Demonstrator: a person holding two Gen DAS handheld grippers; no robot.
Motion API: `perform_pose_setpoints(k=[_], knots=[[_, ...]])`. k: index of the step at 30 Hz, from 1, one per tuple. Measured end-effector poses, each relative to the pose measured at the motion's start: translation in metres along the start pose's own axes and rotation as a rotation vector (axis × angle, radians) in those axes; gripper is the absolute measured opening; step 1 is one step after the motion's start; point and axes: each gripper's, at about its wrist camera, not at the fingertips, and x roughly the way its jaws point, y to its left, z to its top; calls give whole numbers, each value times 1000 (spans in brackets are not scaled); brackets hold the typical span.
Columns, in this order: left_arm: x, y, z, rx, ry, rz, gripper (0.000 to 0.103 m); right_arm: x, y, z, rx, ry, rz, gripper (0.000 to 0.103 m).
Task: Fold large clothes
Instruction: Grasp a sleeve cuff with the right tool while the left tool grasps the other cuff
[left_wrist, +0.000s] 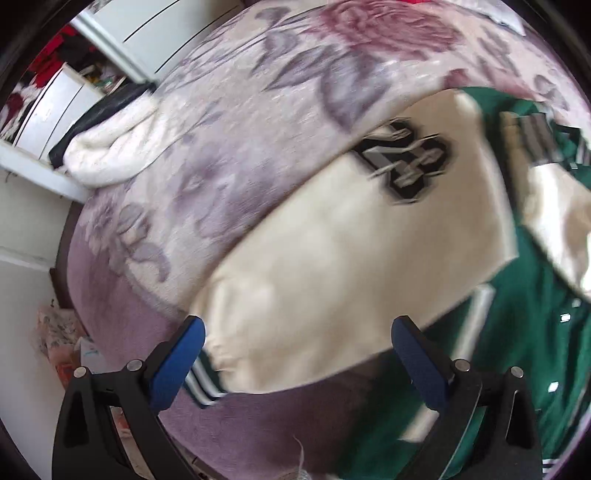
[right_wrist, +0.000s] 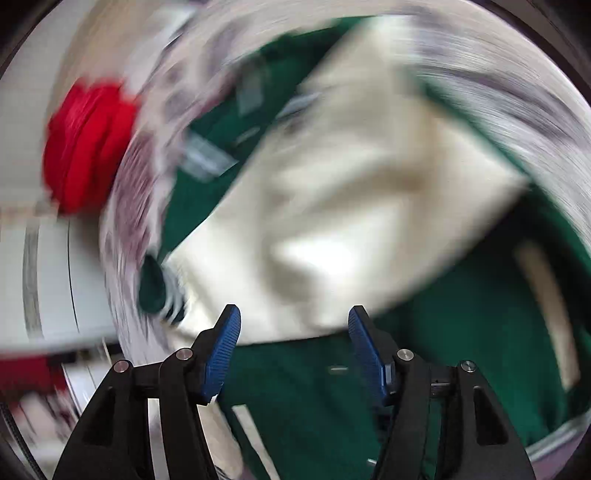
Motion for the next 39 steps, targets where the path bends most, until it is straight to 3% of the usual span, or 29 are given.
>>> perform_pose_setpoints(k=[3, 5, 7, 9, 11, 14, 16, 18, 23, 26, 27, 28, 30, 31, 33, 39], knots=[[-26, -59, 23, 78, -58, -37, 103, -18, -95, 23, 251, -43, 111, 63], [-37, -96, 37, 127, -88, -50, 103, -8, -124, 32, 308, -34, 203, 55], [-47, -144, 51, 192, -110, -69, 103, -5, -152, 44, 354, -76, 249, 26], [-56, -183, 62, 241, -122, -81, 103, -22, -186, 54, 427, -188, 181, 26], [-68, -231, 76, 300, -140, -97, 103, -36, -211, 57, 497, -244, 140, 26], [-80, -301, 94, 393, -131, -160, 103, -39, -241, 55, 566, -179, 269, 27], [-83, -357, 108, 482, -95, -249, 103, -38, -248, 49, 558, -129, 341, 43], [-78, -420, 121, 599, -33, -353, 103, -37, -249, 47, 553, -99, 405, 44], [-59, -538, 117, 888, 23, -382, 103, -16, -252, 49, 596, -62, 501, 44], [-43, -575, 106, 1012, 86, -407, 101, -11, -261, 47, 614, -64, 547, 44], [-37, -584, 103, 1042, 96, -407, 93, -10, -259, 47, 613, -66, 561, 44], [-31, -590, 98, 1070, 104, -408, 78, -8, -257, 47, 607, -64, 569, 44], [-23, -594, 97, 1079, 130, -430, 55, -8, -255, 44, 583, -68, 563, 32], [-22, -594, 99, 1078, 117, -435, 42, -7, -252, 44, 569, -64, 553, 19], [-25, -585, 106, 1058, 86, -458, 18, -1, -245, 47, 553, -66, 523, 13], [-28, -546, 142, 925, 80, -549, 16, -7, -242, 43, 549, -105, 478, 9]])
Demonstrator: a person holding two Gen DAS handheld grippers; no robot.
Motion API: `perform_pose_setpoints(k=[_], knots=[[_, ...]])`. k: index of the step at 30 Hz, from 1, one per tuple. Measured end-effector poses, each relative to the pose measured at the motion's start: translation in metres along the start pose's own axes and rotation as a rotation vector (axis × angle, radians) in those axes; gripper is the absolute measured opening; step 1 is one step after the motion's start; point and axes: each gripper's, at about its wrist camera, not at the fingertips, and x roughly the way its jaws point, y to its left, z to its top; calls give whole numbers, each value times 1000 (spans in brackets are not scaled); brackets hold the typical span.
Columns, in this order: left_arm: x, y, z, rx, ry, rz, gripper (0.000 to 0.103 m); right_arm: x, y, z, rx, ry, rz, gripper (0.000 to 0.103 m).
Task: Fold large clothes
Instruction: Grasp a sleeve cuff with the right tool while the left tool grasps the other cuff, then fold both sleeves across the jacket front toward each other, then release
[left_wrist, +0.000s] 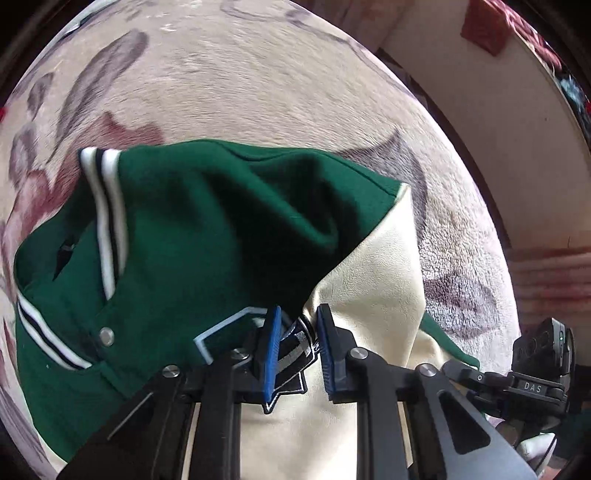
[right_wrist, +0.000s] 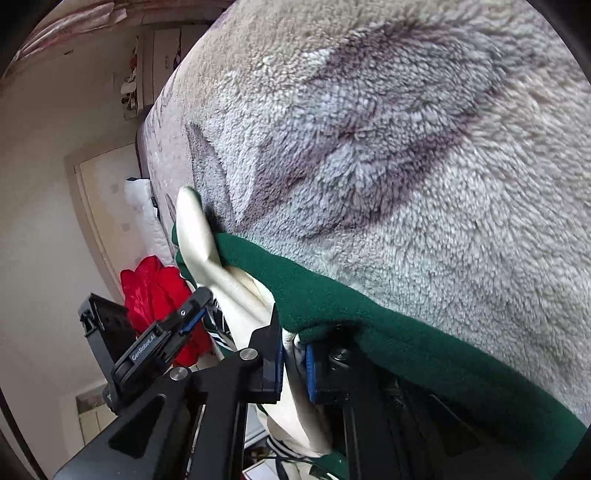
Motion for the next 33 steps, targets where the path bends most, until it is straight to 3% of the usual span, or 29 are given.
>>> perform_pose_setpoints(k=[6, 13, 17, 18, 19, 20, 21, 22, 23, 27, 30, 33], knots=[[-14, 50, -25, -118, -18, -5, 13, 7, 12, 2, -12, -14, -52, 8], [-17, 76, -58, -136, 17, -4, 14, 25, 42, 6, -85, 15, -122, 9], [-46, 82, -81, -190, -42, -6, 17, 27, 54, 8, -125, 81, -175, 20], [-58, 90, -88, -217, -71, -5, 17, 25, 58, 8, -134, 95, -194, 32], [-66, 96, -96, -241, -91, -16, 26, 21, 64, 8, -150, 103, -220, 49], [-74, 104, -105, -267, -106, -16, 35, 16, 69, 7, -170, 112, -238, 55], [-84, 116, -115, -300, -126, -3, 61, 10, 77, 6, -198, 123, -254, 58], [-96, 132, -128, -337, -149, 14, 75, 5, 85, 4, -221, 130, -263, 58], [-108, 149, -144, -379, -173, 33, 81, 0, 95, 1, -254, 144, -272, 58], [-130, 212, -225, -593, -155, 71, 81, -2, 112, -5, -311, 172, -344, 59], [-111, 226, -288, -750, -106, 39, 81, 10, 114, -11, -311, 192, -371, 59], [-91, 224, -321, -820, -83, -5, 81, 26, 105, -19, -291, 182, -392, 59]])
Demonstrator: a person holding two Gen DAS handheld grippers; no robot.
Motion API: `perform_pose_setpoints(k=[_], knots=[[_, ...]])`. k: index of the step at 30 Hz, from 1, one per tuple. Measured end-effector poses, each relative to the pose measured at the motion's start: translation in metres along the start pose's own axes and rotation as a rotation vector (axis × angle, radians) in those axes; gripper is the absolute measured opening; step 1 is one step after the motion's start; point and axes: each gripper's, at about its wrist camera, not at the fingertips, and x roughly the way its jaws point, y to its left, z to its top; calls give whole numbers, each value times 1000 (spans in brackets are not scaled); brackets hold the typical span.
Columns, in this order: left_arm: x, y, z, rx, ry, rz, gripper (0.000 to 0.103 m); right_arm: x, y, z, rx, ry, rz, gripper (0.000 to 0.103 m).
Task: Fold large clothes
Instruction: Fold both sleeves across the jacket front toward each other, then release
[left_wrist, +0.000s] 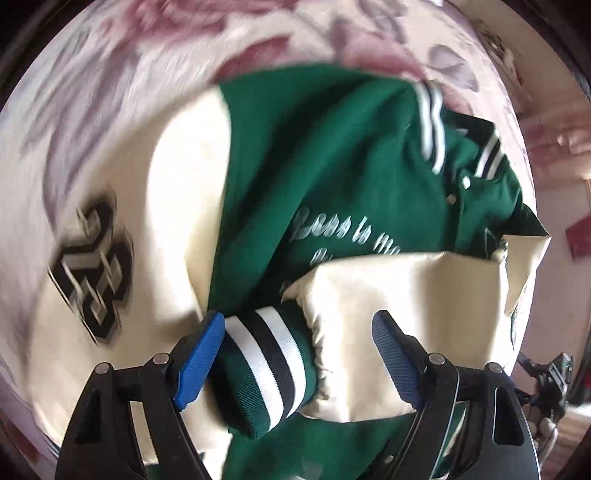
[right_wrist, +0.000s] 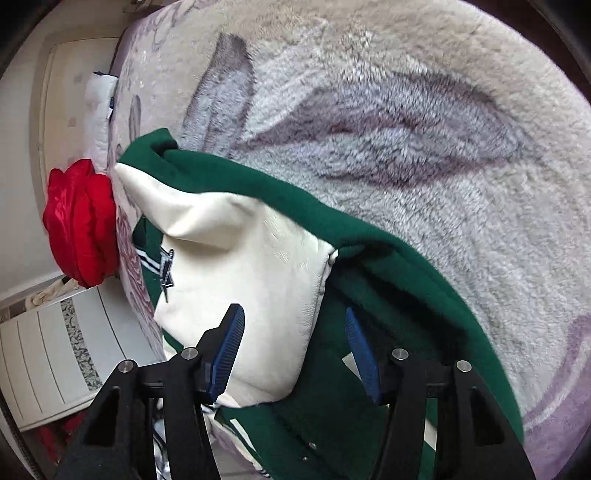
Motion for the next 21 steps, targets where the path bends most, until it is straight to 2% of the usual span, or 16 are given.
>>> perform_pose_setpoints(k=[2, 5, 6, 7, 8, 13, 15, 17, 19, 21], knots=[[9, -9, -5, 53, 3, 37, 81, 11, -2, -4, 14, -17, 0, 59], [23, -21, -6, 131, -4, 139, 76, 26, -11, 1, 48, -40, 2, 58], [22, -22, -6, 146, -13, 177, 61, 28, -11, -1, 63, -45, 5, 59], [18, -21, -6, 156, -14, 193, 55, 31, -11, -1, 74, -49, 8, 59], [12, -18, -7, 156, -20, 179, 55, 32, -10, -3, 83, -54, 15, 59], [-42, 27, -23, 44, -48, 3, 58, 26, -9, -8, 79, -67, 1, 59], [-42, 46, -28, -28, -1, -88, 58, 23, -12, -9, 77, -74, -3, 59], [-31, 35, -38, -57, 18, -128, 58, 21, -16, -8, 82, -77, -12, 59], [-21, 22, -42, -25, 23, -111, 58, 23, -19, -9, 92, -78, -15, 59], [-6, 9, -37, 29, 38, -31, 58, 26, -20, -10, 101, -78, -9, 59]])
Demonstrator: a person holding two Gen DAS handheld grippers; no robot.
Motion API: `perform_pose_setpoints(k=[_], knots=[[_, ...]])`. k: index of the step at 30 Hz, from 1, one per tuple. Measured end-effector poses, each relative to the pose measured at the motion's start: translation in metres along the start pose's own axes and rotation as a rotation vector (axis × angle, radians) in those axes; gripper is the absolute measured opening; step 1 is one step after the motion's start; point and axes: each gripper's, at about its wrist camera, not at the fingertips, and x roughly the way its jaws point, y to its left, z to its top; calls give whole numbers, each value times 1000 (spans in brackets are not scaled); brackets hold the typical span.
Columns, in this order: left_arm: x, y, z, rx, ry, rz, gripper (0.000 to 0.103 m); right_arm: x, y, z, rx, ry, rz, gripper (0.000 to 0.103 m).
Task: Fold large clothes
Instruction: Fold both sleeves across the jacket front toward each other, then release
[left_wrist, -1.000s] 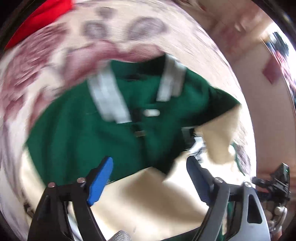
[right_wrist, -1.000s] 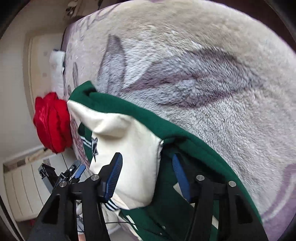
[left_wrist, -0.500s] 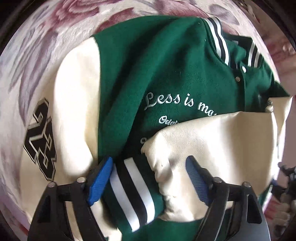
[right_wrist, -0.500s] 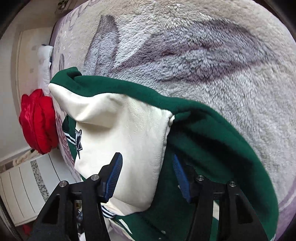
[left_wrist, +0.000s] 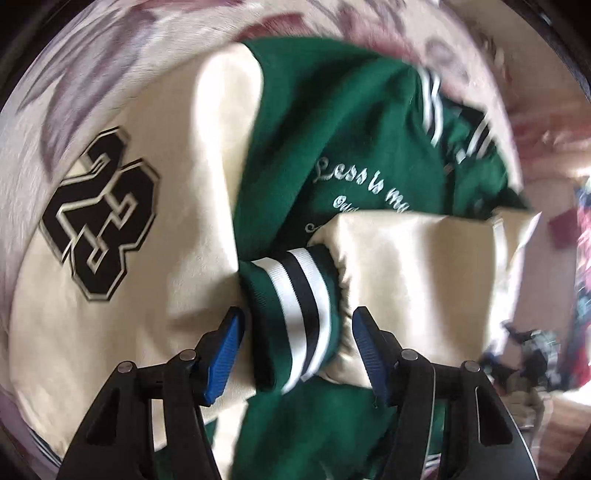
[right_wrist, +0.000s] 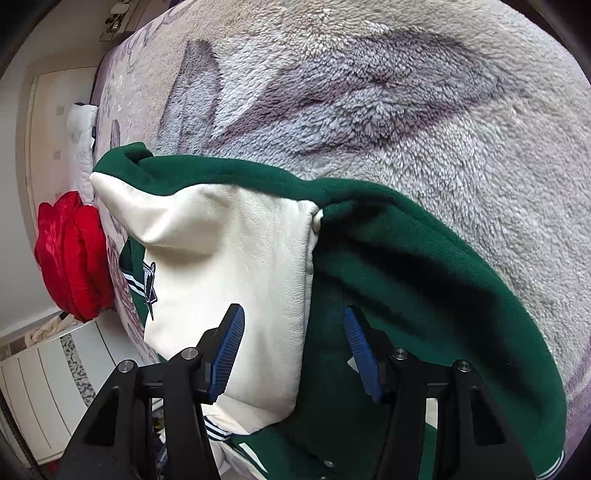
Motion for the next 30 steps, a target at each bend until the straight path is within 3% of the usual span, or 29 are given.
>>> perform_pose_setpoints(k=[2, 3, 4, 5, 9, 13, 15, 18, 21, 24, 26, 28, 30], knots=[[0, -14, 4, 39, -41, 39, 57, 6, 0, -2, 3, 6, -3, 59], [-4, -22, 6, 65, -64, 64, 45, 9, 1, -3, 2, 6, -7, 59], [-7, -31, 8, 108, -86, 92, 12, 12, 2, -4, -2, 6, -12, 59], [-11, -38, 10, 148, -109, 130, 2, 13, 3, -6, -7, 4, -20, 59], [-50, -51, 26, 181, -235, 131, 1, 15, 8, -9, -23, -6, -11, 59], [-99, -39, 61, 129, -384, 133, 1, 15, 12, -15, -20, -3, 10, 59], [-99, -22, 84, 75, -398, 138, 1, 18, 15, -19, -29, 6, 8, 59], [-72, -12, 103, 45, -342, 149, 2, 22, 18, -26, -29, 23, -3, 59], [-45, 1, 104, 30, -235, 172, 9, 21, 24, -32, -26, 23, 5, 59], [-45, 2, 91, 17, -215, 136, 13, 13, 34, -36, -55, 18, -18, 59], [-56, 11, 78, -3, -221, 118, 31, 9, 44, -39, -88, 20, -51, 59], [-67, 22, 65, -36, -233, 131, 88, 7, 61, -49, -138, 29, -70, 59], [-86, 45, 37, -101, -265, 139, 90, 10, 79, -63, -183, 52, -82, 59]])
